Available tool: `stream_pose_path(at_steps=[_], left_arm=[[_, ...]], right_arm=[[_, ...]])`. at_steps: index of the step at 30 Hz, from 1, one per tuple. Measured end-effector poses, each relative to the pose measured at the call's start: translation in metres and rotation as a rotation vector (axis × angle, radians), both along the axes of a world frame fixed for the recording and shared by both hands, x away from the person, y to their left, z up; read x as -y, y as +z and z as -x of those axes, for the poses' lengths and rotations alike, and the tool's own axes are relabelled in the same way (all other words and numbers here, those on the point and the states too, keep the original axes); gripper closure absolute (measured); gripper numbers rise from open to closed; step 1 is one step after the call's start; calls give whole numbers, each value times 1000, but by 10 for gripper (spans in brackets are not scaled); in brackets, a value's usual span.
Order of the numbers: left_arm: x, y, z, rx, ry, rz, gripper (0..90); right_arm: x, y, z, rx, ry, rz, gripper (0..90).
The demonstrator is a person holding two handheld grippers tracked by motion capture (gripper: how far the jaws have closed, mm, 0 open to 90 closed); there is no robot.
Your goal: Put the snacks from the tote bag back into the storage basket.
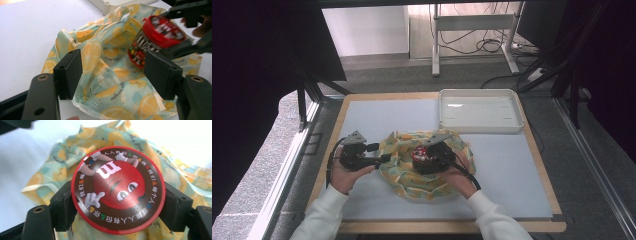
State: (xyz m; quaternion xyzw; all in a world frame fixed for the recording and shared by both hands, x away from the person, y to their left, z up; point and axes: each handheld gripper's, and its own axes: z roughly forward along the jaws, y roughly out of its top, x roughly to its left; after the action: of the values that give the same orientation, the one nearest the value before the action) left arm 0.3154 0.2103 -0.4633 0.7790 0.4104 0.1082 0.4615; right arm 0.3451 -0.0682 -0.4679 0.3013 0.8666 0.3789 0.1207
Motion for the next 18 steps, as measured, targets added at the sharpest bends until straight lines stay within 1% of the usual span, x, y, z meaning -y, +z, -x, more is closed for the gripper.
stream_pose_path(at_steps=[4,10,14,18], left_arm=[[1,-1,0,-2,-3,-3,317],[0,0,0,1,1,-2,317],[1,-1,0,0,3,-7,318],[1,-2,0,-1,0,-8,318]], right_arm=[[10,11,4,10,20,-43,254],[16,24,8,36,47,-66,254],[16,28,9,37,60,-70,254],[17,28,8,39,67,-61,254]])
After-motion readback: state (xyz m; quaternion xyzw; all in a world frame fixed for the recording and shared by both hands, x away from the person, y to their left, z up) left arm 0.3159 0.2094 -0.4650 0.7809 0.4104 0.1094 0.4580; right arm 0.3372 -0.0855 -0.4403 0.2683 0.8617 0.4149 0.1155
